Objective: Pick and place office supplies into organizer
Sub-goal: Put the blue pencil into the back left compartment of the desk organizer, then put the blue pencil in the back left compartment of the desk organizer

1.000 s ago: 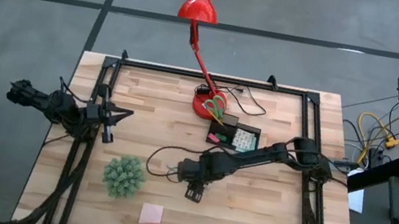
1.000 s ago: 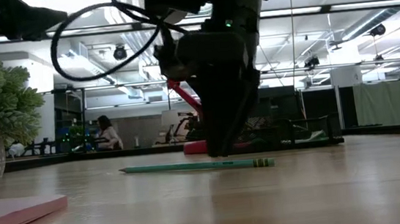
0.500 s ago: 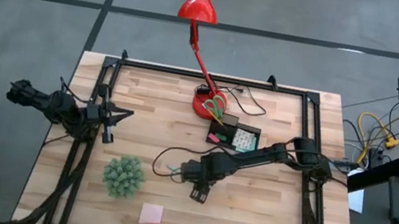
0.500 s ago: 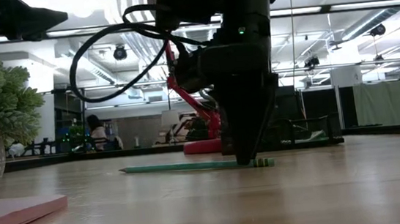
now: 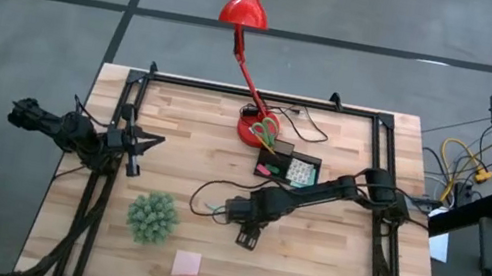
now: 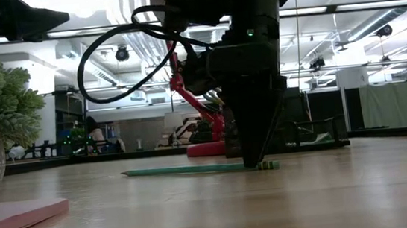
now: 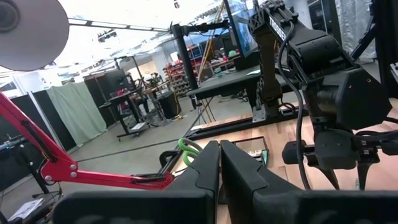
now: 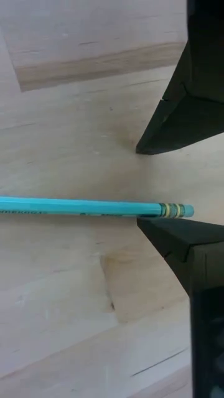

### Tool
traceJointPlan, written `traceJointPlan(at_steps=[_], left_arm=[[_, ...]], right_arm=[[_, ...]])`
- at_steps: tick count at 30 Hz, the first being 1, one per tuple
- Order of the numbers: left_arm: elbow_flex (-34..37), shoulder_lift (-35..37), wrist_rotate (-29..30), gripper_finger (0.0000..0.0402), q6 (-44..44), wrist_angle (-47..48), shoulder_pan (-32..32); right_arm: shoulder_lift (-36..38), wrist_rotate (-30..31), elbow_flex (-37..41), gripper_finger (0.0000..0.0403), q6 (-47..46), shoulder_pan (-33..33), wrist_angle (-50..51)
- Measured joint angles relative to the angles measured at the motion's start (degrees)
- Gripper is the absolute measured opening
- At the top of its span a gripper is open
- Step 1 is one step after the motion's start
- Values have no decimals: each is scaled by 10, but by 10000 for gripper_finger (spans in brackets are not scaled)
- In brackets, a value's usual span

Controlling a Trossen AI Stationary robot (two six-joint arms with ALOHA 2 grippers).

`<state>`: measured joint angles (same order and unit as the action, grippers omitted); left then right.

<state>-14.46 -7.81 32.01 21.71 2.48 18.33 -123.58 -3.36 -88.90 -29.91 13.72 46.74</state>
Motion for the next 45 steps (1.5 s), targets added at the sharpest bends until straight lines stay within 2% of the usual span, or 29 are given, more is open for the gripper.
traceJointPlan(at_steps=[7,18,45], left_arm=[[0,0,0,0,0,0,0],[0,0,0,0,0,0,0],[0,0,0,0,0,0,0]], right_arm=[[-1,6,5,126,8,3,-7],[-2,9,17,16,14,16,-13],[21,25,6,8,16,16,-3]])
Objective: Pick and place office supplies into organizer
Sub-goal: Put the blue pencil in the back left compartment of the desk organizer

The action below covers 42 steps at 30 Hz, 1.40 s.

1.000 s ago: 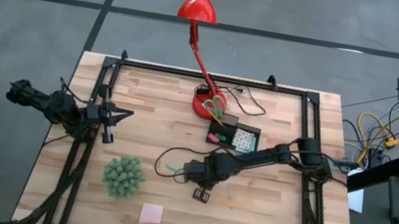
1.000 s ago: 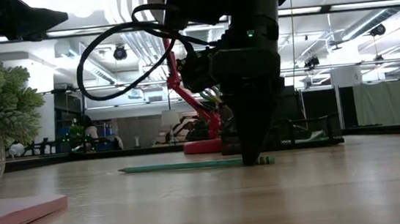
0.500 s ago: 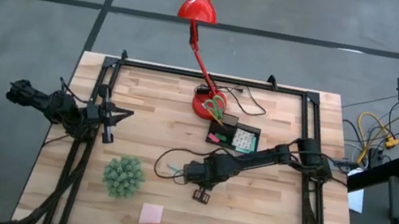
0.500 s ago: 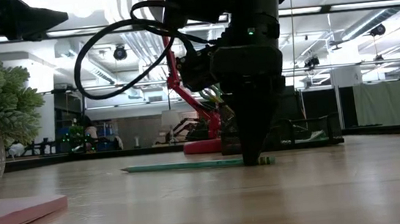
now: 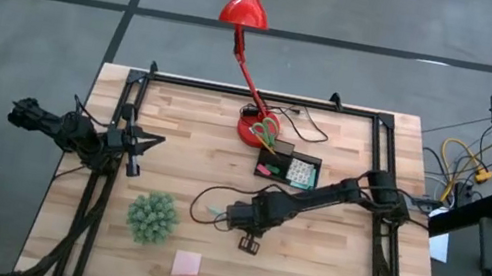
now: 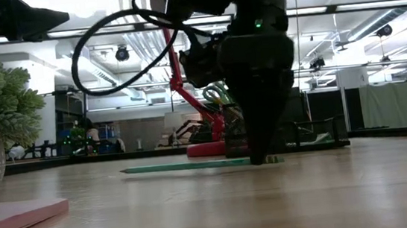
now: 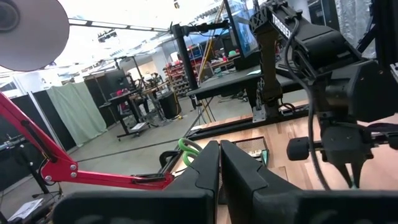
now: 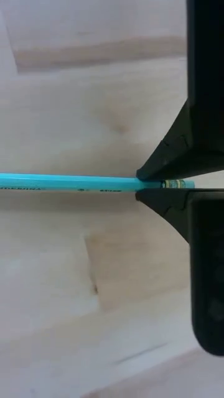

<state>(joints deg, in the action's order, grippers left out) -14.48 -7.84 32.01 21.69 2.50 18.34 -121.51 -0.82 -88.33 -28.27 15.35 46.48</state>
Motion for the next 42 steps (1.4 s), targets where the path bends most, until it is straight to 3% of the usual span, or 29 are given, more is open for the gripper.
traceJointPlan(at_steps=[9,20,31,42], left_arm=[[0,1,0,0,0,0,0],[0,0,0,0,0,0,0],[0,0,0,0,0,0,0],[0,0,0,0,0,1,0]], right_arm=[[23,18,0,8,0,0,46],[131,97,-2,8,-10,-11,161],[197,114,-2,8,-17,-61,335],[231,129,-2,8,-1,-123,437]])
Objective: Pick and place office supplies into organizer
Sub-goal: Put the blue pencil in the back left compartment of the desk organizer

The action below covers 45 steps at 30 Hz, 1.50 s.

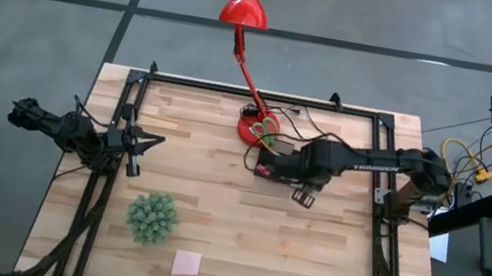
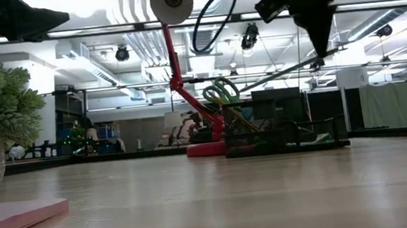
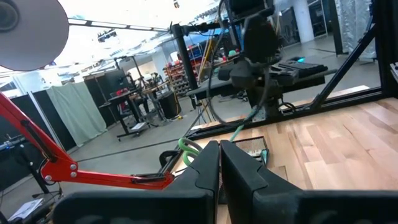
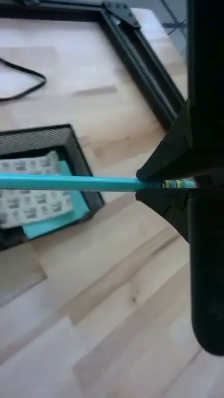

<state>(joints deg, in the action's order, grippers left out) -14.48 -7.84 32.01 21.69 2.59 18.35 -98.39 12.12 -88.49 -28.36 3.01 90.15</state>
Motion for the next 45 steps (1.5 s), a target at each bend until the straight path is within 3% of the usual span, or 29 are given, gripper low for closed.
traceJointPlan(at_steps=[14,23,45], left_arm=[[0,0,0,0,0,1,0],[0,0,0,0,0,1,0],[0,0,0,0,0,1,0]], right_arm=[[4,-18,-12,8,79,-77,-2],[4,-65,-12,8,138,-97,-1],[4,-93,-21,8,244,-167,-1]])
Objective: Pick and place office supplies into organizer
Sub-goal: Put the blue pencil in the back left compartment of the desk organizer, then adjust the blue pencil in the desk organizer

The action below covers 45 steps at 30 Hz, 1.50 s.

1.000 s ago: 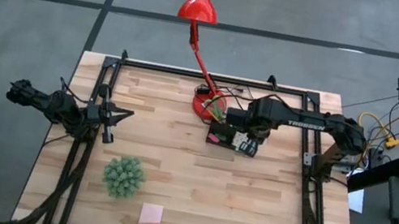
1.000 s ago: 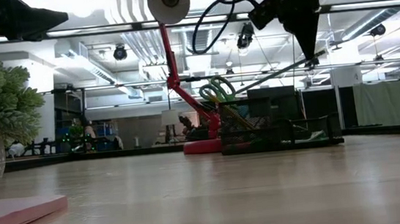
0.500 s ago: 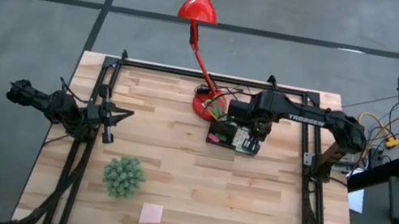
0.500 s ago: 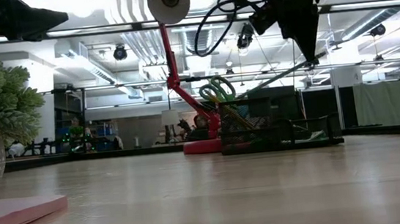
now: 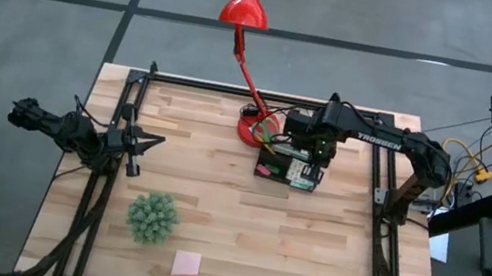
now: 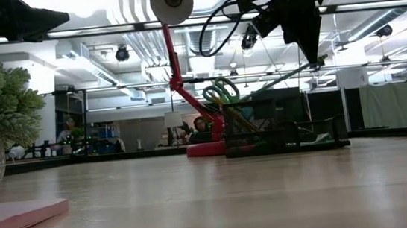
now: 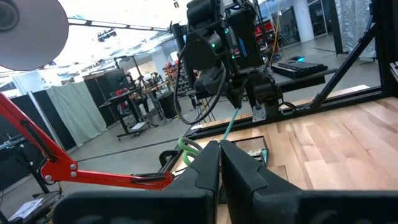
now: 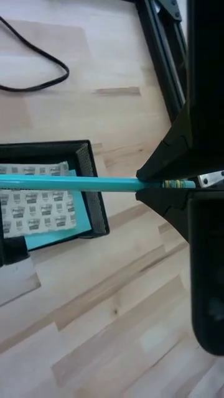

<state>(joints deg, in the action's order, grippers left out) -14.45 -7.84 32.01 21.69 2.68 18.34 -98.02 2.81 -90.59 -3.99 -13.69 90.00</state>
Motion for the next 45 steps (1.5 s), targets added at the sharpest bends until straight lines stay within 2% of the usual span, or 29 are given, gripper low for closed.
traceJointPlan(at_steps=[14,23,45], left_arm=[[0,0,0,0,0,0,0],[0,0,0,0,0,0,0],[0,0,0,0,0,0,0]], right_arm=[[-27,2,0,8,56,-6,0],[-44,4,0,7,85,-33,1],[-27,43,-1,8,66,-41,0]])
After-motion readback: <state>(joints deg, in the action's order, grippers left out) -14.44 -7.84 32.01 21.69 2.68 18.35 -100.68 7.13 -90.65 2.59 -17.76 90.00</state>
